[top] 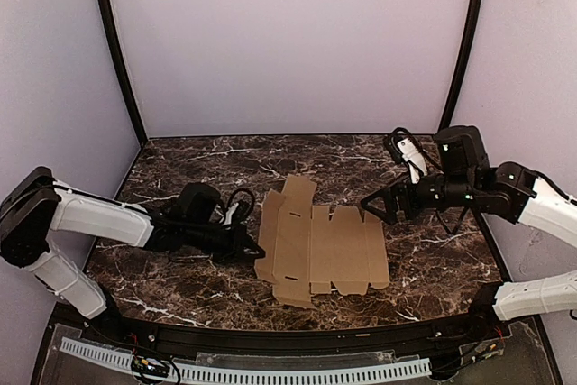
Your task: Fold the paper box
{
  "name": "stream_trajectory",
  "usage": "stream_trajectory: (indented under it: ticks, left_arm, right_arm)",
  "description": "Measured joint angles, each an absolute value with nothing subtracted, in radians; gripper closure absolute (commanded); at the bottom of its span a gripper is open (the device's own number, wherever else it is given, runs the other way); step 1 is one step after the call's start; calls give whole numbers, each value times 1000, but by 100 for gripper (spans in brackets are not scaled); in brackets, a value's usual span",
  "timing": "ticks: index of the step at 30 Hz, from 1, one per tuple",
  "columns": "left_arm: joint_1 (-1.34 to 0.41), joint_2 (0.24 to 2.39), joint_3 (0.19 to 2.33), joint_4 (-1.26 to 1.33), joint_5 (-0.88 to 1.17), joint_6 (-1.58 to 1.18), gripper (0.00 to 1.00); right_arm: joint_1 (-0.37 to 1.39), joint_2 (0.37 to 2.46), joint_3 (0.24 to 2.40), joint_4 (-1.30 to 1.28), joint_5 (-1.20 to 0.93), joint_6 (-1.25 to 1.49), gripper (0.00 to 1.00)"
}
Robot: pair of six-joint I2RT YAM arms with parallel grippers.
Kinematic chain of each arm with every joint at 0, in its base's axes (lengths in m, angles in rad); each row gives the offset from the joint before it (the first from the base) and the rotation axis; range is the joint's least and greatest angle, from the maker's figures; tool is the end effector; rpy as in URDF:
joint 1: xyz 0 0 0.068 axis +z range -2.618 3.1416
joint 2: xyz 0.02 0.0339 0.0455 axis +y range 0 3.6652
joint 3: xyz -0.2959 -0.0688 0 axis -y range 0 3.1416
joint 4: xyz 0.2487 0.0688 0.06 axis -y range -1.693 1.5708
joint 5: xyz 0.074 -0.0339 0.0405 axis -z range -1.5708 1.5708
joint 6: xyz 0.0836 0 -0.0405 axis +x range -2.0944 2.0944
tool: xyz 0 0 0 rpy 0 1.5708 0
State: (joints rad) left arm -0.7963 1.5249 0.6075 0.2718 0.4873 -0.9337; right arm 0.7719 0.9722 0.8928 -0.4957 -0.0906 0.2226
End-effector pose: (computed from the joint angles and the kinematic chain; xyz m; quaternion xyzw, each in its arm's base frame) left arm 0.1982 -0.2585 0.1591 0.0478 0.8738 -0.4697 0.1166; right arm 0.1652 0.1714 0.3125 -0.2589 0.8390 0.2625 0.4003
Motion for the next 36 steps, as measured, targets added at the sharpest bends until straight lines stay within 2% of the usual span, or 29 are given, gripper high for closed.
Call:
stream_trajectory:
  ticks: [4,12,18,25,36]
  left_arm:
    - [-796,1452,765,60,487,-773,99]
    - [-796,1413,1089,-410,469,-439,99]
    - [-796,1415,1220,-662,412,-269,99]
    - [-796,1471,1375,-850,318,-117,99]
    - [-830,1552,1443,-960,159,19,99]
  right_arm:
    - [773,971,942,-494,-147,133,1]
    - [792,968,1047,-473,-393,-225,1]
    - [806,1105,1264,-495,-442,-422,1]
    - [849,1314,1466,-569,-408,-573,7]
    - [855,1541,1553,-634,-297,-646,22]
